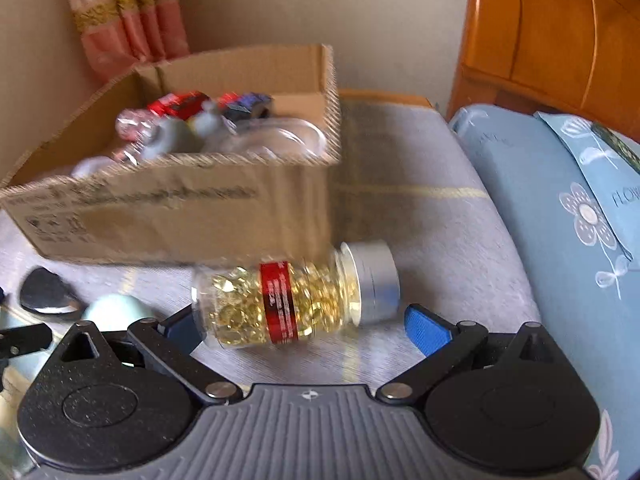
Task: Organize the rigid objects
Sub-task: 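Close the right tool on the gold capsule bottle while the left tool approaches the black teardrop item, then close the left tool on the black teardrop item while the right tool holds the bottle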
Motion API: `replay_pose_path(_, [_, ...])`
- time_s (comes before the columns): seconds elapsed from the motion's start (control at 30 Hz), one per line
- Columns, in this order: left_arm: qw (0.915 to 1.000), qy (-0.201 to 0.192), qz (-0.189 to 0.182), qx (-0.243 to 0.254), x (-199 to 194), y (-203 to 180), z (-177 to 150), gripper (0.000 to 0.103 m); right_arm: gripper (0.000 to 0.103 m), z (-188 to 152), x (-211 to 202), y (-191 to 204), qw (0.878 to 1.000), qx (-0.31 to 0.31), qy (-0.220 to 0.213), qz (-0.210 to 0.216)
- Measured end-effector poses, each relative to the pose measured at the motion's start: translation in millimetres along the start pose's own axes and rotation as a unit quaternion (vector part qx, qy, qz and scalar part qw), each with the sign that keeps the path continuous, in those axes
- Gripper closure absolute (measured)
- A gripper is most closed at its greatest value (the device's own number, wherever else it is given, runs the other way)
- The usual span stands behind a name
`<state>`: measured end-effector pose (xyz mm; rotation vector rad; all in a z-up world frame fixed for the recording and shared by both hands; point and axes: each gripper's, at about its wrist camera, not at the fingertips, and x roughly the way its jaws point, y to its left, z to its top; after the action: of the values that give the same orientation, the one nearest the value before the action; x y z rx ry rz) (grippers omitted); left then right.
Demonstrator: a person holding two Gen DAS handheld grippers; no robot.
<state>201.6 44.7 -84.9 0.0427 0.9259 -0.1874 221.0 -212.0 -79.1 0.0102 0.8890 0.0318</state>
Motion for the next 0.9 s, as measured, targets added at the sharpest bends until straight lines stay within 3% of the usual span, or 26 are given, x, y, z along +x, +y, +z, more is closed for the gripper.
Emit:
replay_pose_path(0.1, [0.9998, -0.003, 0.006, 0.021, 4.2, -11.9, 1.9, 0.001, 0.000, -2.9, 0.5, -3.0, 1.000, -0.011, -0.004, 0.008])
replay_pose_path(0.17, [0.9998, -0.005, -0.001, 0.017, 5.5, -15.0, 4.0, 0.001, 0.000, -6.3, 1.5, 2.2, 0.999, -0.041, -0.010, 0.003])
replay_pose_path(0.53, [0.9999, -0.012, 0.005, -0.003, 13.7, -21.4, 13.7, 0.001, 0.000, -9.6, 1.5, -1.6, 0.998, -0.047, -0.024, 0.016])
replay_pose_path(0.9, [0.9992, -0.016, 0.033, -0.016, 8.8, 1.5, 4.9, 0.001, 0.000, -11.3, 1.1, -2.5, 0.998, -0.049, -0.033, 0.018])
